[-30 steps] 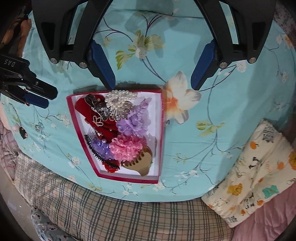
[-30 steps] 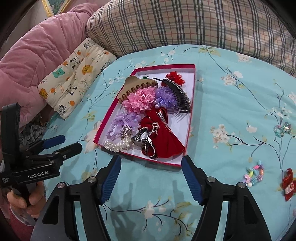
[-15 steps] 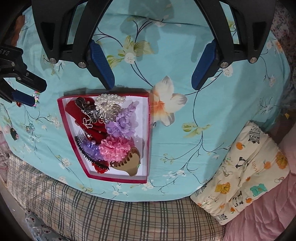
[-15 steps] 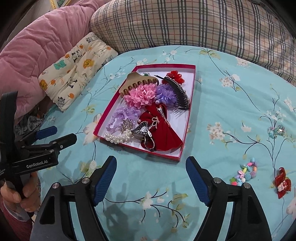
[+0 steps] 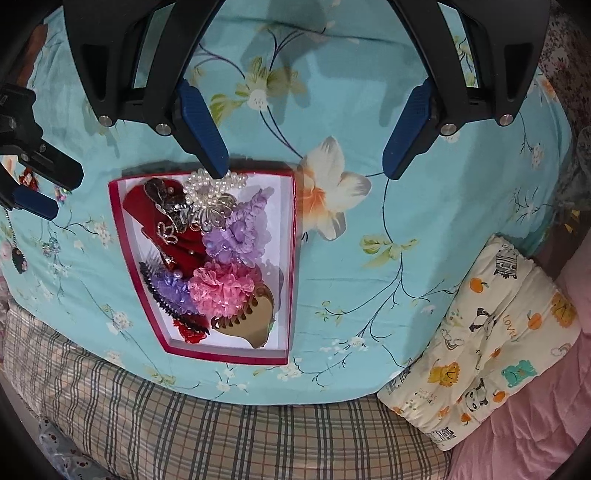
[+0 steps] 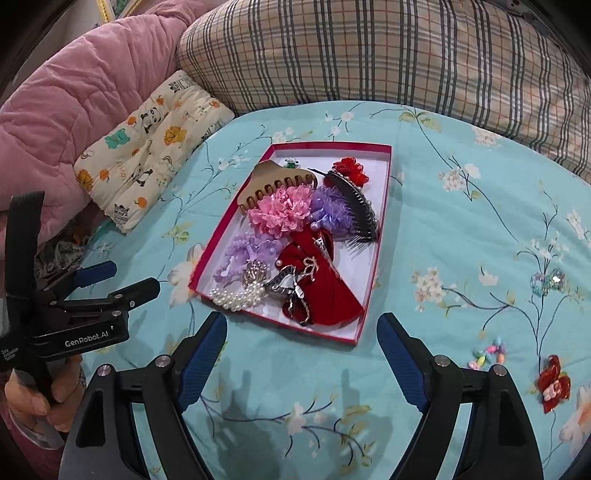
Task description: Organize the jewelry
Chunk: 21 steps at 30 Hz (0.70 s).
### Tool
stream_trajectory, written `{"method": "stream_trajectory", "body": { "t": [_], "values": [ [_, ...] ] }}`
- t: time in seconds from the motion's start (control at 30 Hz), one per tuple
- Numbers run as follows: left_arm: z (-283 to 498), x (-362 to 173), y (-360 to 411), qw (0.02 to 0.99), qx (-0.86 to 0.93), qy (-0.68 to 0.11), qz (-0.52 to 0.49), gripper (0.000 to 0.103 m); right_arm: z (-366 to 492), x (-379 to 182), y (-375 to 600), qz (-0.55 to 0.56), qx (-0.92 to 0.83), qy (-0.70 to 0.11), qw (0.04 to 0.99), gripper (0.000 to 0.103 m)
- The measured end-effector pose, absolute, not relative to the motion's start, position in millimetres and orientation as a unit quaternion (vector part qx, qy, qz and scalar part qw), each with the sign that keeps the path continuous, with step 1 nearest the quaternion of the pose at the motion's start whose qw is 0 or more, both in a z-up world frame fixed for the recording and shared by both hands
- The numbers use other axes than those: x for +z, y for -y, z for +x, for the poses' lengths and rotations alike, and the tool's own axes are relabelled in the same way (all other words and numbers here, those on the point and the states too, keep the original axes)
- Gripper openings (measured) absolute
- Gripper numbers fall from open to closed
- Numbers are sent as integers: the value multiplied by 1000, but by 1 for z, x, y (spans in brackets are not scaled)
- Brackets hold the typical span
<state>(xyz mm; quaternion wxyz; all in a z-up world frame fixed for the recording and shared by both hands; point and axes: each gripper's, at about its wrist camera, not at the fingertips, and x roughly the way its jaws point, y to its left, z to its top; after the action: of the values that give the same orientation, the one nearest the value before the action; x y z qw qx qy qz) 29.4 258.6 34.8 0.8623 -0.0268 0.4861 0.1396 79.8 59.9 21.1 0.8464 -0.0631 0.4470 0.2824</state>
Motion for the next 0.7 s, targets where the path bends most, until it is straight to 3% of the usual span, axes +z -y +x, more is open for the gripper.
{"method": "stream_trajectory", "body": {
  "t": [0.7],
  "values": [
    [56, 10, -268, 856, 145, -495, -27, 86, 107, -11, -77, -75, 274, -481, 830, 85]
  ]
}}
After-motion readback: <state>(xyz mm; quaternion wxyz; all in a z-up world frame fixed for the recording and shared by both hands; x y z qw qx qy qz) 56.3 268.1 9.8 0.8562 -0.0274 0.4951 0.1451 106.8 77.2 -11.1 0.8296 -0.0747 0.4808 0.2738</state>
